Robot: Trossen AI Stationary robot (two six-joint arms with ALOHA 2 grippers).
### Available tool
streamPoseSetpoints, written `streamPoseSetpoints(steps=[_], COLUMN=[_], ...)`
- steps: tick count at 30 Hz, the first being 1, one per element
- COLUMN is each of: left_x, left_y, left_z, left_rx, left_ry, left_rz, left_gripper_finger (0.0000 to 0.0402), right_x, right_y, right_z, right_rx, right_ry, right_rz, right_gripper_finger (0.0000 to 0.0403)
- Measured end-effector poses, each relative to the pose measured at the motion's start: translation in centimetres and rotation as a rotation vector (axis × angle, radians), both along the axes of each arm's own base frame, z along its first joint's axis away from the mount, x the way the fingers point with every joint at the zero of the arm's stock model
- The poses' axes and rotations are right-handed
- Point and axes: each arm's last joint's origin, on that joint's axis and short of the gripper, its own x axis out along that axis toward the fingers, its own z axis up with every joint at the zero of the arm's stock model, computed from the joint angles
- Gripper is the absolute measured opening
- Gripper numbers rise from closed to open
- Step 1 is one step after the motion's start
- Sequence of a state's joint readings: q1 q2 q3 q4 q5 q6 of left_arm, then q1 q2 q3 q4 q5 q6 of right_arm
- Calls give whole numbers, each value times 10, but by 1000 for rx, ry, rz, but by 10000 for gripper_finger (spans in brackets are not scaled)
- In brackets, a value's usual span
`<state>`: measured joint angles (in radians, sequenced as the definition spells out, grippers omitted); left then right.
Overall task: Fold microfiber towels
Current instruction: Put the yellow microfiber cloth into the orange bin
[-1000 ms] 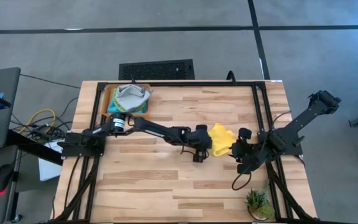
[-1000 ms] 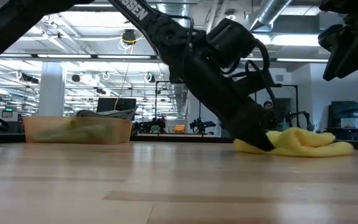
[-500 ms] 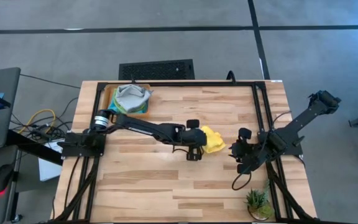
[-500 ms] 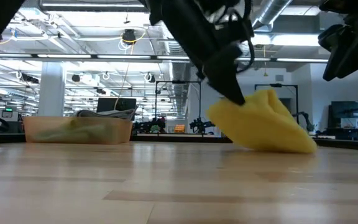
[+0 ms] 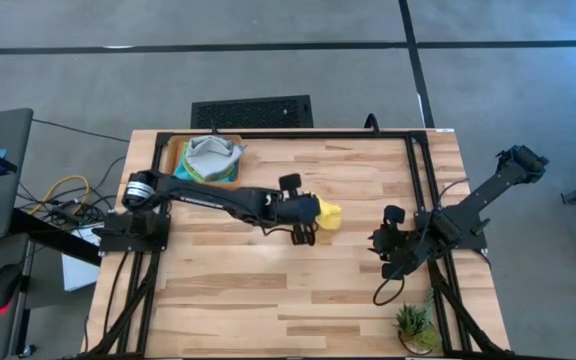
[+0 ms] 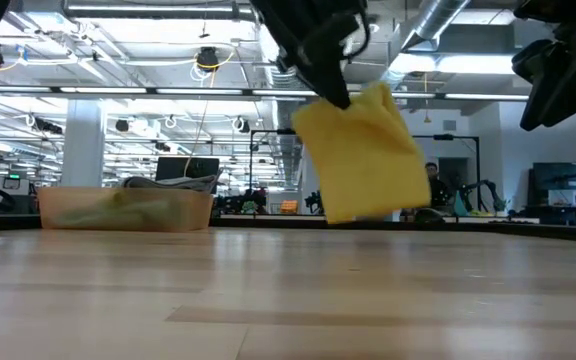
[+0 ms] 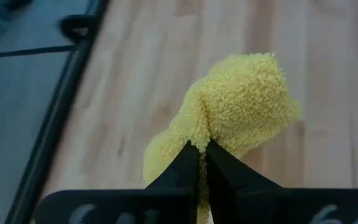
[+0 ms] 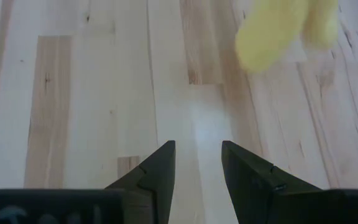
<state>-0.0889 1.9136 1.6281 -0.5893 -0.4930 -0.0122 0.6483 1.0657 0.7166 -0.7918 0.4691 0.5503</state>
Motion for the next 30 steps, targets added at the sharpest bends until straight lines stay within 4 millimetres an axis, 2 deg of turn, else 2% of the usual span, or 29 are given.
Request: streamPoseSetpoints(steps=[8,13,23,30], left_x=[-36,-61,-115,-143], left_y=[10,25,71,111], left_z=[34,53,79,82], left_rx=[120,155,234,352], left_ry=[25,40,136,281], left_rz=[193,307,580,750], left_gripper_finger=[0,0,0,0], right_x=[1,4,6,9], right_y=[-2,-6,-11,-15], right_z=[1,2,2,4], right_rx=[-69,-103,-121,-183], right_ry=[-43,-56,-52,-108], right_rz=[-26,-44,-50,-107], right_gripper_finger=[155,155,155,155])
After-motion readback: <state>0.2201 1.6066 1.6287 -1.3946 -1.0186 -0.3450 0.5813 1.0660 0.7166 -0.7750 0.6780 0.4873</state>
